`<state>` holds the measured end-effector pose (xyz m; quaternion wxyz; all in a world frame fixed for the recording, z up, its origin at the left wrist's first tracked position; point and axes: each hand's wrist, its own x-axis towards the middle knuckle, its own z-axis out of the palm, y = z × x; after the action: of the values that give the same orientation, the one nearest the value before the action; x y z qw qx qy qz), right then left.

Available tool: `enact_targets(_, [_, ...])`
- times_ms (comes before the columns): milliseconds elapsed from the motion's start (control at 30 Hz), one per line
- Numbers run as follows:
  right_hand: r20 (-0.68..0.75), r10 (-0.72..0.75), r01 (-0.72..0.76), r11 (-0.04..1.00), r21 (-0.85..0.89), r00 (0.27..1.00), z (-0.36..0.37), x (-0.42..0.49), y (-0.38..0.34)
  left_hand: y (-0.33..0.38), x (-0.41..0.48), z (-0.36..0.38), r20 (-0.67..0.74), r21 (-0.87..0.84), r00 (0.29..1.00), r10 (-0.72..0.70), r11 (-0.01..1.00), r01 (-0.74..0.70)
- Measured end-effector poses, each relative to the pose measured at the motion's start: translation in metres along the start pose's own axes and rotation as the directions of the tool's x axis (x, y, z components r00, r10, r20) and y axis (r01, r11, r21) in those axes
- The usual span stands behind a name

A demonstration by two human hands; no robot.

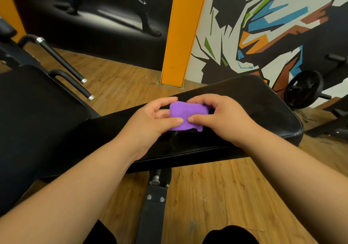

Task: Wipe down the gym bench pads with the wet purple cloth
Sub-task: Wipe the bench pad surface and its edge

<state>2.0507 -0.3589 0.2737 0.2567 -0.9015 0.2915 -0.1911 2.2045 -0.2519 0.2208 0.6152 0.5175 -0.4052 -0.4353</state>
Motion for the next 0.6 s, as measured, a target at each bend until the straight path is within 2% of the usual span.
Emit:
enact_targets(100, [0.045, -0.018, 0.015, 0.998, 0.066, 0.999, -0.004, -0.001, 0.000, 0.005, 0.000, -0.005, -0.057, 0.249, 0.994, 0.090, 0.966, -0.073])
enact_targets(167, [0.051, -0.031, 0.025, 0.993, 0.112, 0.998, -0.005, -0.001, 0.000, 0.009, 0.001, -0.007, -0.041, 0.320, 0.993, 0.111, 0.943, -0.092])
enact_targets(300, [0.025, -0.012, 0.009, 0.993, 0.120, 1.000, -0.009, -0.001, -0.002, 0.014, 0.002, -0.003, -0.029, 0.249, 0.993, 0.117, 0.963, -0.106])
enact_targets(367, [-0.043, 0.050, -0.036, 0.961, 0.276, 0.998, -0.007, -0.002, -0.004, 0.014, 0.003, 0.004, -0.081, 0.172, 0.988, 0.132, 0.978, -0.116])
enact_targets(400, [-0.028, 0.110, -0.086, 0.890, 0.447, 0.994, -0.005, -0.003, -0.005, 0.013, 0.003, 0.007, -0.126, 0.122, 0.982, 0.138, 0.985, -0.123])
enact_targets(433, [0.027, 0.166, -0.146, 0.765, 0.627, 0.986, -0.001, -0.004, -0.006, 0.012, 0.003, 0.011, -0.170, 0.072, 0.975, 0.142, 0.989, -0.131])
enact_targets(500, [0.102, 0.208, -0.199, 0.522, 0.830, 0.973, 0.005, -0.005, -0.009, 0.010, 0.002, 0.016, -0.216, 0.000, 0.967, 0.132, 0.991, -0.135])
enact_targets(533, [0.091, 0.220, -0.187, 0.470, 0.863, 0.971, 0.007, -0.004, -0.010, 0.009, 0.001, 0.018, -0.207, -0.019, 0.970, 0.125, 0.991, -0.131])
enact_targets(600, [0.055, 0.222, -0.154, 0.460, 0.875, 0.974, 0.005, -0.003, -0.011, 0.011, 0.000, 0.017, -0.145, 0.004, 0.981, 0.126, 0.992, -0.127])
